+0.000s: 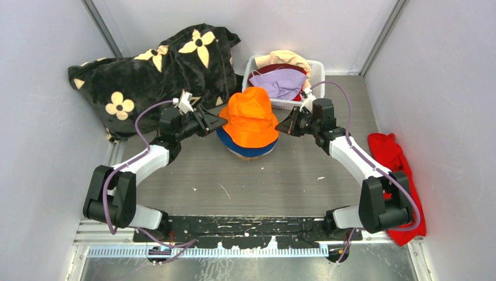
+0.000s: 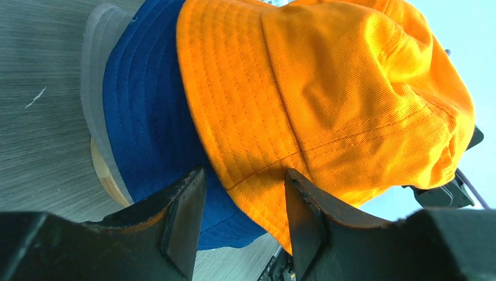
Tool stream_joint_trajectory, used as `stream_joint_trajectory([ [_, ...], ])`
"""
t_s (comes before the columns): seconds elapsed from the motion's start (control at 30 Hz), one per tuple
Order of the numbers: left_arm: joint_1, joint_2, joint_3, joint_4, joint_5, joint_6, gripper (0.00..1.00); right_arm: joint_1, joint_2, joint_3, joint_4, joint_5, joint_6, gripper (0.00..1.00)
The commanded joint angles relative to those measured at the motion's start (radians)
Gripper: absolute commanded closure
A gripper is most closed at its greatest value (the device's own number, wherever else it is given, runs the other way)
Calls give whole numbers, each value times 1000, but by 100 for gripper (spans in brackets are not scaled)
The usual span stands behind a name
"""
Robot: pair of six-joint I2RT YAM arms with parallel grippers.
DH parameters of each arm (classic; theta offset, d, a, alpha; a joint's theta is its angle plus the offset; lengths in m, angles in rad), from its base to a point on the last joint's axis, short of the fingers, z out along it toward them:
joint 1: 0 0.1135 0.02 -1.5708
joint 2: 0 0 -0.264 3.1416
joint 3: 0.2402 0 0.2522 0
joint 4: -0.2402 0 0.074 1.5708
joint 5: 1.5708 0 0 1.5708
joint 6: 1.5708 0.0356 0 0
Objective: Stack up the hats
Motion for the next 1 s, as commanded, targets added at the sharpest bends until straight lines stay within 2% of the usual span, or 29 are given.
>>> stream_joint_trajectory([
  [0.0, 6, 2, -1, 97, 18, -7, 48, 3, 10, 34, 48, -11, 7, 99],
  [0.07, 8, 0, -4, 102, 12, -6, 50, 6, 11, 34, 50, -10, 7, 99],
  [0.13, 9, -4, -9, 114, 3, -10, 60, 5, 12, 31, 50, -11, 6, 99],
  [0.17, 8, -7, -14, 125, -4, -13, 69, 5, 12, 31, 50, -10, 5, 99],
  [0.23, 9, -18, -27, 144, -21, -17, 94, 6, 12, 29, 50, -5, 4, 99],
  [0.27, 9, -28, -32, 148, -26, -14, 100, 4, 12, 30, 49, -2, 3, 99],
  [0.6, 10, -105, -142, 63, -45, 86, 100, 5, 39, 11, 15, 77, -7, 99],
  [0.77, 10, -49, -194, 106, -45, 103, 100, 5, 63, 5, 36, 77, 3, 99],
  [0.97, 14, 19, -178, 120, -61, 111, 100, 5, 75, 18, 36, 79, 1, 99],
])
